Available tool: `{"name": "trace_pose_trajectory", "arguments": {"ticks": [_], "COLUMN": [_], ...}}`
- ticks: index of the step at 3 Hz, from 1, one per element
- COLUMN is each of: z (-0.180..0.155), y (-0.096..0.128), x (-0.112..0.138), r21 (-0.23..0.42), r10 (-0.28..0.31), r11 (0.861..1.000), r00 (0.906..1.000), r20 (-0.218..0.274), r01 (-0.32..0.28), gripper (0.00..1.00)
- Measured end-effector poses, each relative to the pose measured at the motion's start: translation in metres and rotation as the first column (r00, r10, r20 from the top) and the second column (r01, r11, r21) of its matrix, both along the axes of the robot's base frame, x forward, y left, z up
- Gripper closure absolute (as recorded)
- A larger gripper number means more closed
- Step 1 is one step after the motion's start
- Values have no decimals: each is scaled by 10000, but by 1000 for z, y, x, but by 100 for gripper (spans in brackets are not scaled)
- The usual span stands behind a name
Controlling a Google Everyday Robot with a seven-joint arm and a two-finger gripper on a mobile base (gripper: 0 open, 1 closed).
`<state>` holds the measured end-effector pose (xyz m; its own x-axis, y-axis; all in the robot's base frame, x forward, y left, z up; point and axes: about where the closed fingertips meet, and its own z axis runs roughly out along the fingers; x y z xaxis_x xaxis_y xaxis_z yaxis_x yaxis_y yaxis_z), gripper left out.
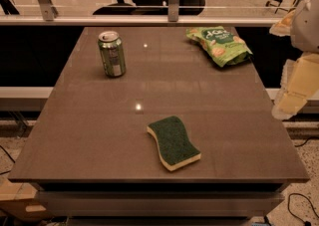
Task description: Move sponge near green can
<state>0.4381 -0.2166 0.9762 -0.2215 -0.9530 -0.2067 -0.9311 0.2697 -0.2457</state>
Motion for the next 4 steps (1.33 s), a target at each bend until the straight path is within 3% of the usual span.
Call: {"name": "trace_pose_trajectory", "arguments": {"ticks": [2,3,4], "z": [7,14,14], "y": [5,11,16], "x": [-3,-9,-13], "r21": [219,603,1228], "r10": [-333,-829,-1539], "r11": [9992,9950,9815], "r00": [9992,9955,9868], "r20": [239,467,513], "r01": [327,801,1467], "gripper": [0,0,0]}}
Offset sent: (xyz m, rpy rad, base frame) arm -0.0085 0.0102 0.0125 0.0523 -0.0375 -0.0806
